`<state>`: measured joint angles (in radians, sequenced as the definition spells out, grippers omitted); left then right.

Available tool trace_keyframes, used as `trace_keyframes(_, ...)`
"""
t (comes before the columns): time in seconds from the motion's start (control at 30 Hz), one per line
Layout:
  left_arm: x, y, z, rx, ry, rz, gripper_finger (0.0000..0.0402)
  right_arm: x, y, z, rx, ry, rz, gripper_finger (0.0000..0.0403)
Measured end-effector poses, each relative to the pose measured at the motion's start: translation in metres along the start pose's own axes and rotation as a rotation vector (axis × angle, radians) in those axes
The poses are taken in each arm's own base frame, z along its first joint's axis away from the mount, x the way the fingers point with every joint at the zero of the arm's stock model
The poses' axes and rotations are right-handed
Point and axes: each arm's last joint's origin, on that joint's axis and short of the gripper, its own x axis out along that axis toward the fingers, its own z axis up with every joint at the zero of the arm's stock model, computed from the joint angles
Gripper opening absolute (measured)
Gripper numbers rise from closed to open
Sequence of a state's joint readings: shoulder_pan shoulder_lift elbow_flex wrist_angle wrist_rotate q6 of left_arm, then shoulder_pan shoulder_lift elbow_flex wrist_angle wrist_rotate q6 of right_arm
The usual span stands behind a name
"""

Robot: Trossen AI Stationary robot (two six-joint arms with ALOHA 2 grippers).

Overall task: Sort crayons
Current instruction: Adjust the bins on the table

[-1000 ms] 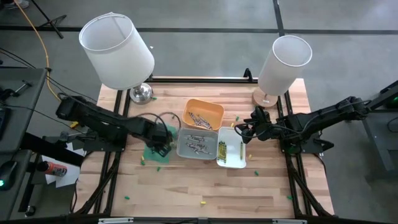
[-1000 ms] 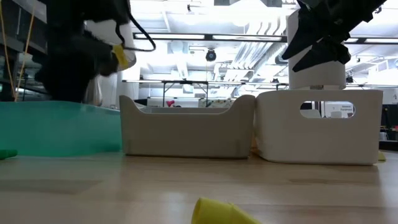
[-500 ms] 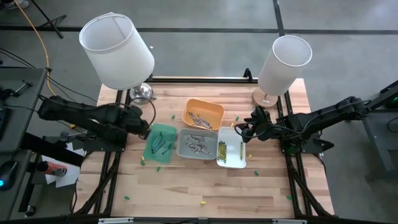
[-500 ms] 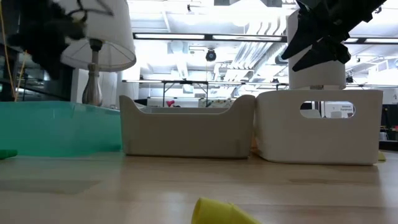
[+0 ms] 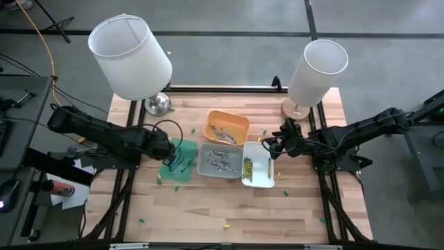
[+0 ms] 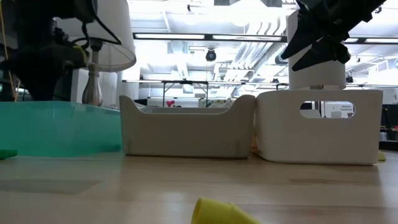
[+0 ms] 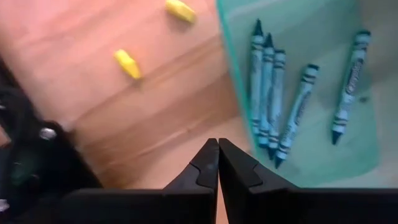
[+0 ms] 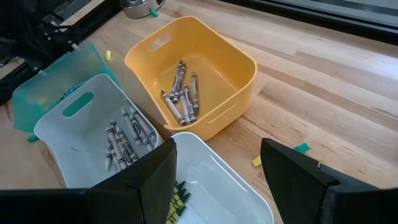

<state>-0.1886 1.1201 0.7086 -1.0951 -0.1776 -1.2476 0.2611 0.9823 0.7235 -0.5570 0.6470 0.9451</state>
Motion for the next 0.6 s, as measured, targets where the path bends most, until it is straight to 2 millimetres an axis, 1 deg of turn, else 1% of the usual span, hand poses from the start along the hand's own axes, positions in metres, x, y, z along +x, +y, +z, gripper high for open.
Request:
trace_keyframes(0.13, 0.007, -0.011, -0.003, 0.007, 0.016, -0.011, 0.0, 0.0, 0.0, 0.0, 0.0, 0.0, 0.0, 0.0226)
trace_keyframes(0.37, 0.017, -0.018, -0.007, 0.001, 0.046, 0.045, 0.0, 0.0, 0.0, 0.0, -0.002, 0.0, 0.0, 0.0226)
trace_keyframes(0.5, 0.019, -0.026, -0.011, -0.012, 0.076, -0.003, 0.0, 0.0, 0.0, 0.0, -0.003, 0.0, 0.0, 0.0226)
trace_keyframes(0.6, 0.02, -0.032, -0.014, -0.023, 0.067, -0.045, 0.0, 0.0, 0.0, 0.0, -0.003, 0.0, 0.0, 0.0226)
